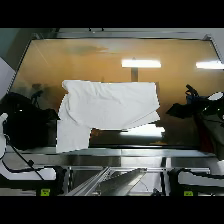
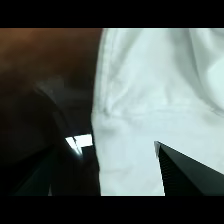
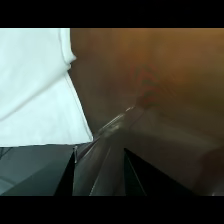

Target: Fold the shirts.

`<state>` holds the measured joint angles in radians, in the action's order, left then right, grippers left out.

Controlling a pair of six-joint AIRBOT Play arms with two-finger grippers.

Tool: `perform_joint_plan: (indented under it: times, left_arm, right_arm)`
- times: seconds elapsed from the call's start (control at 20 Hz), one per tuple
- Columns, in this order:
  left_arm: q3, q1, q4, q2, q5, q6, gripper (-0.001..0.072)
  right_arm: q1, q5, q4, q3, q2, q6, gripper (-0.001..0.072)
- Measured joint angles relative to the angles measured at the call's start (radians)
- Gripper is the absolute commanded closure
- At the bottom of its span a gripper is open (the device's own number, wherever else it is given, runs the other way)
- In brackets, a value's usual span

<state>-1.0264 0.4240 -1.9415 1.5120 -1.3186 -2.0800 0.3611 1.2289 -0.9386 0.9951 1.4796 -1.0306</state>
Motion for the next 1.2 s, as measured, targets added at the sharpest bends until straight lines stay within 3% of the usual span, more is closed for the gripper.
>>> perform_joint_plan:
  times: [0.2, 0.25, 0.35, 0.4, 0.45, 0.65, 0.75, 1.15, 1.2]
  left_arm:
    - [-0.016, -0.039, -0.064, 0.081, -0.002, -0.034, 0.0019]
    - [-0.032, -0.051, -0.071, 0.103, -0.003, -0.039, 0.0088]
    - [-0.064, -0.074, -0.072, 0.137, 0.015, -0.054, 0.0497]
    - [-0.079, -0.085, -0.074, 0.148, 0.018, -0.063, 0.0608]
    - [-0.089, -0.093, -0.072, 0.156, 0.015, -0.072, 0.0670]
    - [-0.111, -0.105, -0.069, 0.168, -0.034, -0.095, 0.0685]
    - [-0.115, -0.106, -0.067, 0.170, -0.049, -0.096, 0.0685]
    - [-0.120, -0.106, -0.064, 0.171, -0.065, -0.099, 0.0685]
    - [-0.120, -0.106, -0.065, 0.172, -0.066, -0.099, 0.0685]
  right_arm:
    - [-0.002, 0.006, 0.000, -0.019, -0.001, 0.006, 0.0368]
    - [-0.002, 0.012, 0.000, -0.021, -0.001, 0.007, 0.0368]
    - [-0.002, 0.021, 0.000, -0.024, -0.001, 0.010, 0.0368]
    - [-0.002, 0.023, 0.000, -0.025, -0.001, 0.011, 0.0368]
    - [-0.002, 0.026, 0.000, -0.025, -0.001, 0.011, 0.0366]
    - [-0.002, 0.032, 0.000, -0.026, 0.010, 0.013, 0.0361]
    - [-0.002, 0.034, 0.000, -0.026, 0.023, 0.013, 0.0315]
    - [-0.069, 0.018, 0.057, -0.024, 0.112, 0.030, 0.0328]
    - [-0.087, 0.011, 0.069, -0.023, 0.122, 0.036, 0.0359]
